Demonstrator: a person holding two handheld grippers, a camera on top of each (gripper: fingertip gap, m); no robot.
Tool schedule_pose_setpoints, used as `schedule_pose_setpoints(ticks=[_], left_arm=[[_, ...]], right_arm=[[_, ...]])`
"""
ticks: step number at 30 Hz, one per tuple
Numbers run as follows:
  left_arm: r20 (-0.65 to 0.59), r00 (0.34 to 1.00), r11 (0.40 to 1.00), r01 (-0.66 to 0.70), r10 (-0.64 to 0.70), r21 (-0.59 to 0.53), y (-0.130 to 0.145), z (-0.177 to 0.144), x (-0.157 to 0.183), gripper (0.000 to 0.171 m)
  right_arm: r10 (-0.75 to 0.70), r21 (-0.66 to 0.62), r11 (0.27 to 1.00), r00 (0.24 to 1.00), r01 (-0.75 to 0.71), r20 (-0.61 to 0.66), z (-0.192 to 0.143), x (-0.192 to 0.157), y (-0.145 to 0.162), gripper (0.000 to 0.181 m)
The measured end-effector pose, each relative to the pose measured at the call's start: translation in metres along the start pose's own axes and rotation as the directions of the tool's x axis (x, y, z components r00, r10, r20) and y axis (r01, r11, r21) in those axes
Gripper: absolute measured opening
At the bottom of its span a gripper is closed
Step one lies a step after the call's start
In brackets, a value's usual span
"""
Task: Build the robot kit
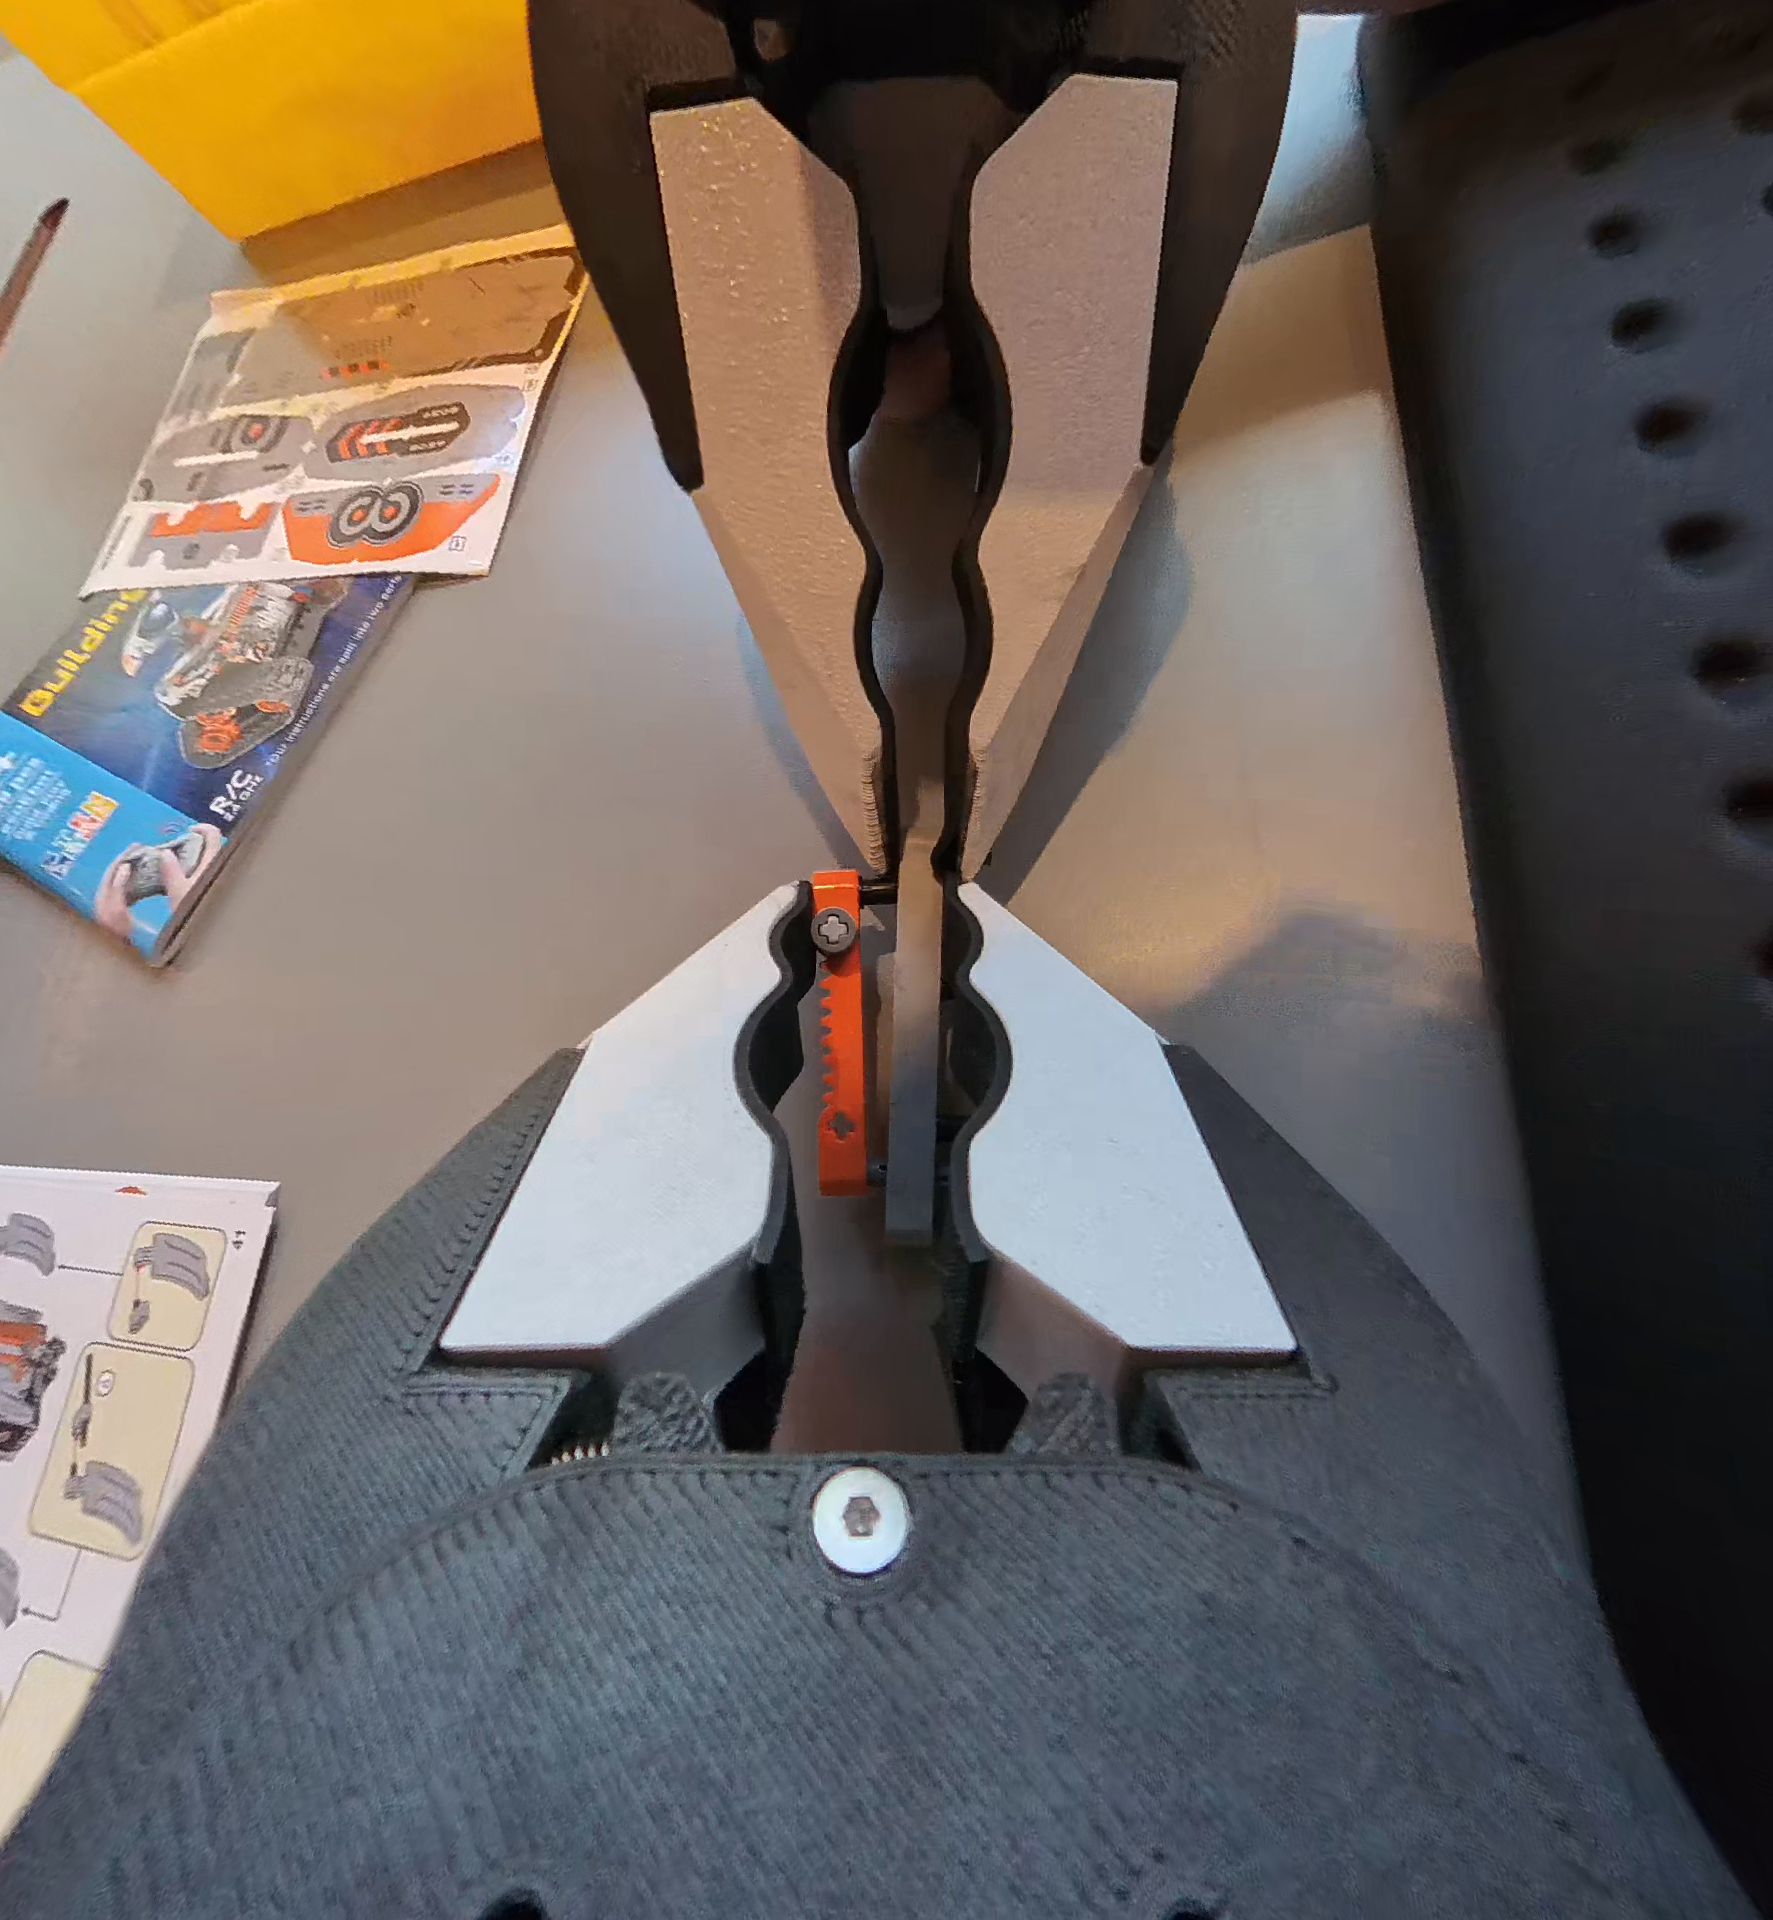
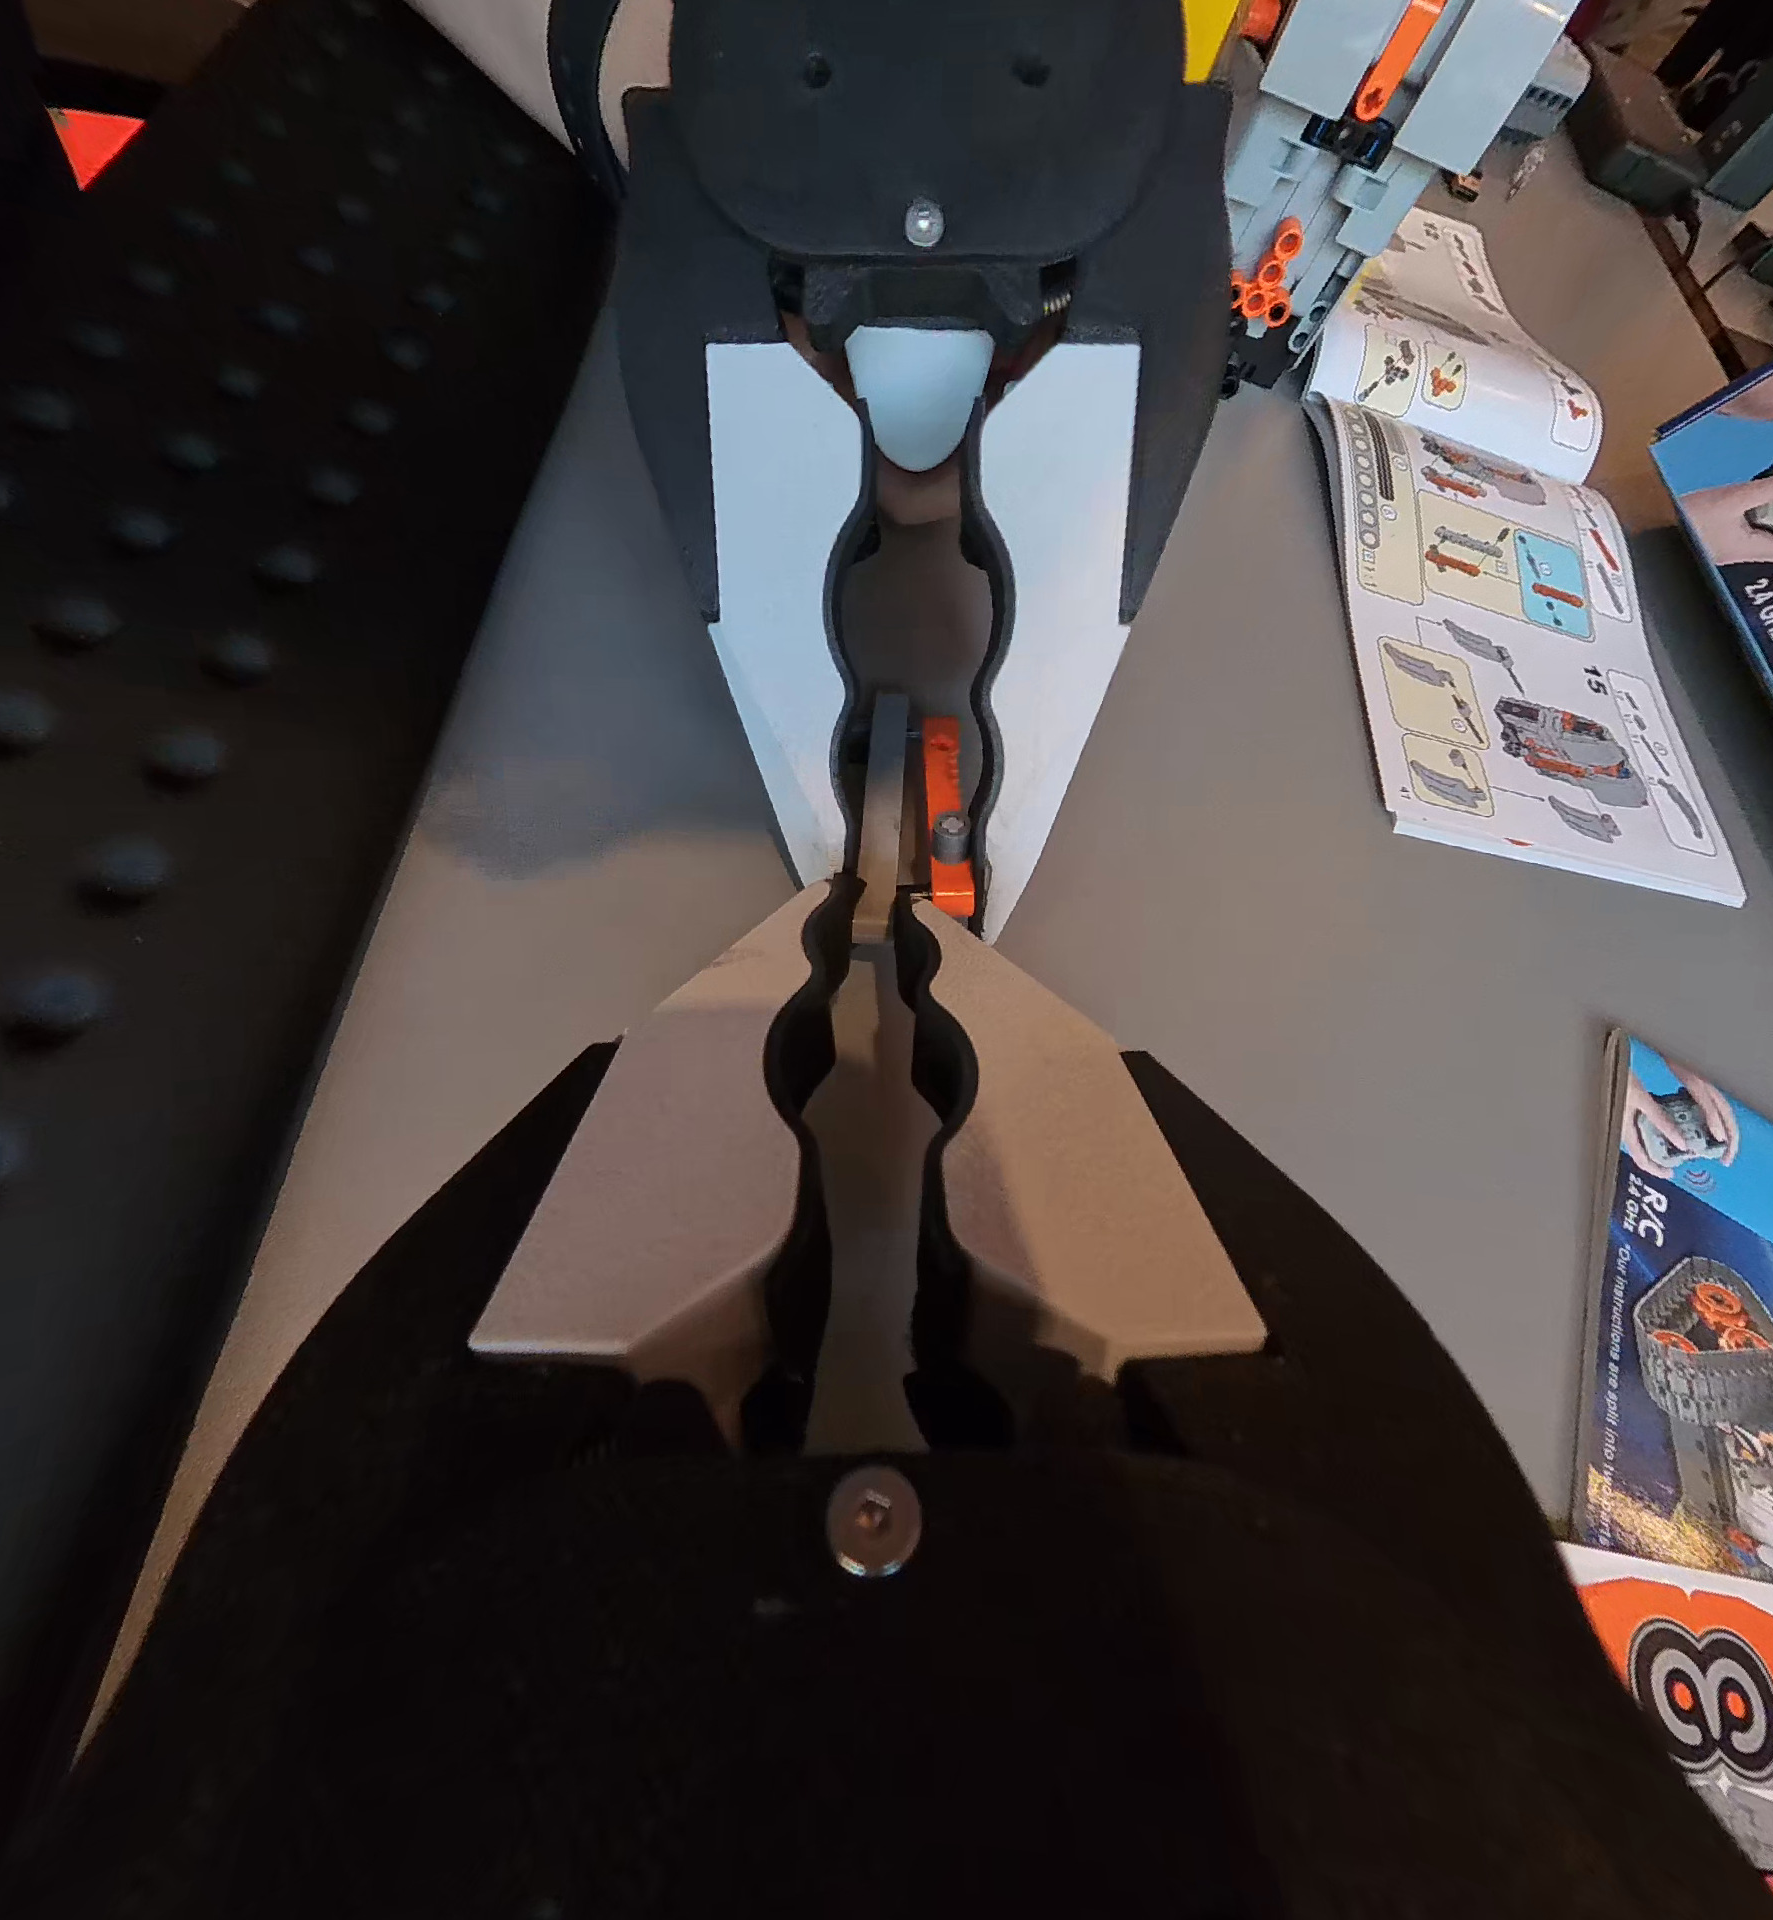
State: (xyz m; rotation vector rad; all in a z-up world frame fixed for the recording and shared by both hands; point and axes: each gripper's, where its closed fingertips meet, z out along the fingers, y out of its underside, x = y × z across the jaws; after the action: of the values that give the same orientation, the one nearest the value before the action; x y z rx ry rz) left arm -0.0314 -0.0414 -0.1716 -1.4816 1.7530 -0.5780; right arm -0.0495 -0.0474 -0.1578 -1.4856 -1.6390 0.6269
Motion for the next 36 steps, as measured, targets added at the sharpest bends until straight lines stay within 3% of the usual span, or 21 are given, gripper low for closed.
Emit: schedule_pose_setpoints(ticks=[20,26,36], left_arm=[[-0.04,0.999,0.998,0.0,-0.002,-0.067,0.022,-0.017,-0.016,0.022],[-0.081,0.997,0.999,0.012,-0.015,-0.038,0.02,-0.015,-0.012,0.025],[-0.021,0.993,0.992,-0.119,0.119,-0.041,0.018,-0.016,-0.011,0.022]], right_arm=[[0.114,-0.082,0.99,0.993,-0.113,0.008,0.023,0.017,-0.01,0.006],[0.041,-0.026,0.999,0.996,-0.043,-0.08,0.018,0.013,-0.01,0.005],[-0.149,-0.064,0.988,0.976,0.14,-0.159,0.017,0.01,-0.013,0.005]])
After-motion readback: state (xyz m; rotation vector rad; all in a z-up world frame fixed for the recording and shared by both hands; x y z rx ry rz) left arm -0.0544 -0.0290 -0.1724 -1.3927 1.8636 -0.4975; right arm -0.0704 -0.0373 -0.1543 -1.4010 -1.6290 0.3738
